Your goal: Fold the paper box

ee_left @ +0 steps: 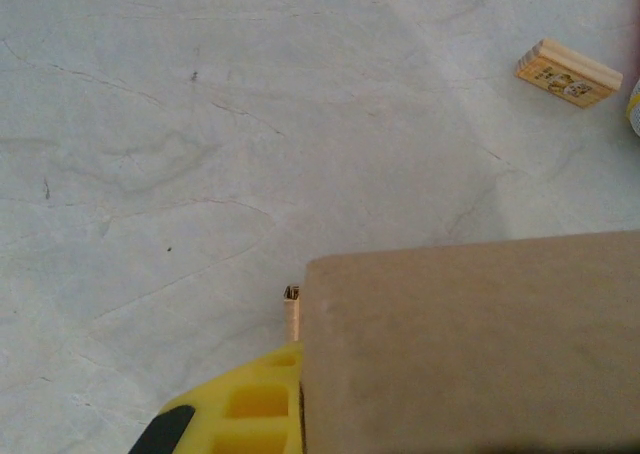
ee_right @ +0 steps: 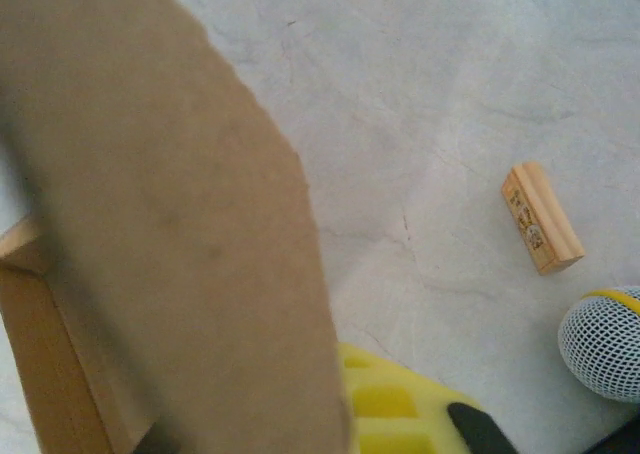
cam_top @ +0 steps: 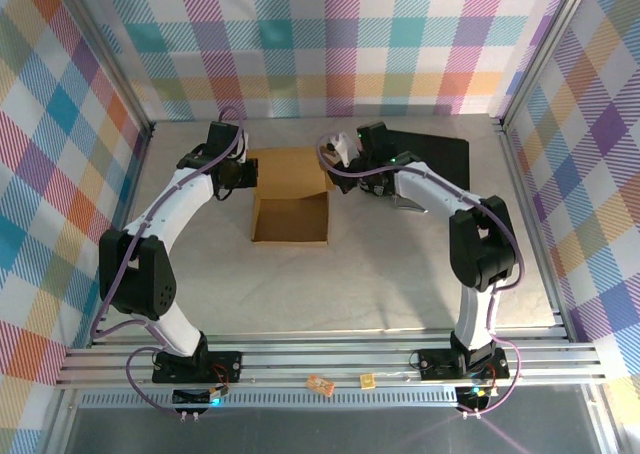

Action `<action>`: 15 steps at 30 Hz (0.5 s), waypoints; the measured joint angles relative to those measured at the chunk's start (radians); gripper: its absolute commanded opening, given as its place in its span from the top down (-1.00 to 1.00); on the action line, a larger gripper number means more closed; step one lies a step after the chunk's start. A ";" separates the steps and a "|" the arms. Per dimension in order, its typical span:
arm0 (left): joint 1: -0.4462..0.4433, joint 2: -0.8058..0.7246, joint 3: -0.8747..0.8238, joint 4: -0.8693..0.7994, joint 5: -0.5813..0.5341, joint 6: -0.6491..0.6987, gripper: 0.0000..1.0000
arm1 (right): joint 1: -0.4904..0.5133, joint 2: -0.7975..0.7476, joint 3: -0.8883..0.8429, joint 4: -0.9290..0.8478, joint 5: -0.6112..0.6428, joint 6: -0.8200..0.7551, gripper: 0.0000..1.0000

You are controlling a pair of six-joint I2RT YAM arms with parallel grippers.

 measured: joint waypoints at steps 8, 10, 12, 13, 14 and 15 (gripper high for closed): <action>-0.006 -0.034 -0.087 0.077 -0.040 -0.098 1.00 | 0.063 0.024 0.007 0.042 0.151 0.129 1.00; -0.006 -0.066 -0.145 0.123 -0.050 -0.134 1.00 | 0.086 0.022 -0.039 0.113 0.202 0.179 1.00; -0.007 -0.107 -0.211 0.180 -0.050 -0.168 1.00 | 0.106 0.011 -0.123 0.219 0.242 0.220 1.00; -0.009 -0.130 -0.245 0.212 -0.051 -0.183 1.00 | 0.116 0.002 -0.170 0.290 0.262 0.238 1.00; -0.010 -0.150 -0.274 0.242 -0.051 -0.196 1.00 | 0.122 -0.006 -0.198 0.333 0.278 0.255 1.00; -0.012 -0.173 -0.310 0.280 -0.053 -0.207 1.00 | 0.126 -0.011 -0.219 0.369 0.291 0.271 1.00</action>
